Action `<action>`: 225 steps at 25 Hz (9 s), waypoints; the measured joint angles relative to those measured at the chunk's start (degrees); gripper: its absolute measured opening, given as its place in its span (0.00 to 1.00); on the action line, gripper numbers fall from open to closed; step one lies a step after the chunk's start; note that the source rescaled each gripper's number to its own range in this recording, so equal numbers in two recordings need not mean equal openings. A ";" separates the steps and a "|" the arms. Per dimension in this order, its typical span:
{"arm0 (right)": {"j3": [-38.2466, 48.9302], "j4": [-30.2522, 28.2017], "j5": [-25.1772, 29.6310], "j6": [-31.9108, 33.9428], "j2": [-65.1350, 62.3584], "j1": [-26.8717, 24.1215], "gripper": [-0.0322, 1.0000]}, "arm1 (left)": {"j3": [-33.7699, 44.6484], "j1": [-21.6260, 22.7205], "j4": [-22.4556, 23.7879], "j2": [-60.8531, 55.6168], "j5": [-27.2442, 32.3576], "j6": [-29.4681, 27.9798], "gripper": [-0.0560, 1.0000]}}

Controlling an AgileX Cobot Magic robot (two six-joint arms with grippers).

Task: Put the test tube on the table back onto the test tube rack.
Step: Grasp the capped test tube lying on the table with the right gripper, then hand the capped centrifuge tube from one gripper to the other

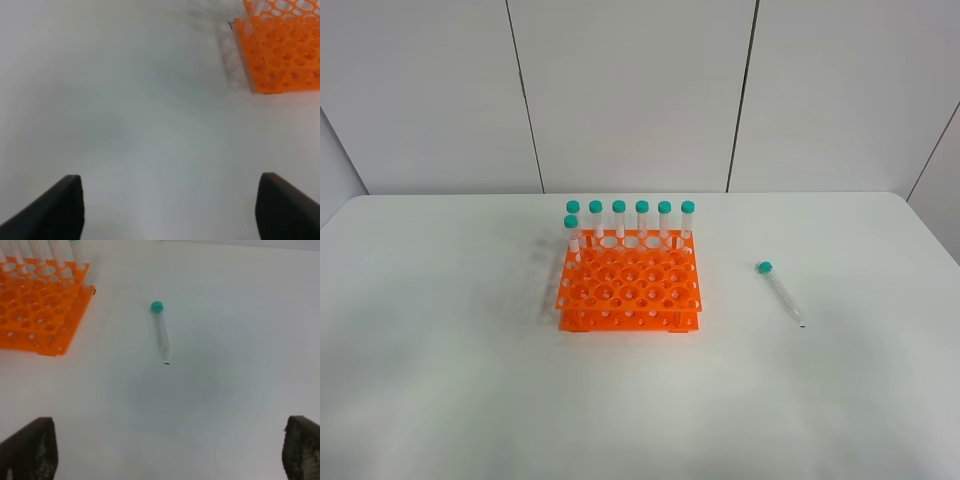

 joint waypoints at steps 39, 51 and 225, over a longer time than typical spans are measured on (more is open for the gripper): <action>-52.00 -1.60 -2.18 -3.95 100.67 1.92 1.00 | 0.00 0.00 0.00 0.00 0.00 0.00 0.95; -54.21 -2.77 -9.43 -4.24 118.57 3.02 1.00 | 0.00 0.00 0.00 0.00 0.00 0.00 0.95; -35.33 48.35 -11.02 -52.66 90.27 17.48 0.05 | -27.43 -22.38 -96.98 92.76 -23.74 64.34 0.92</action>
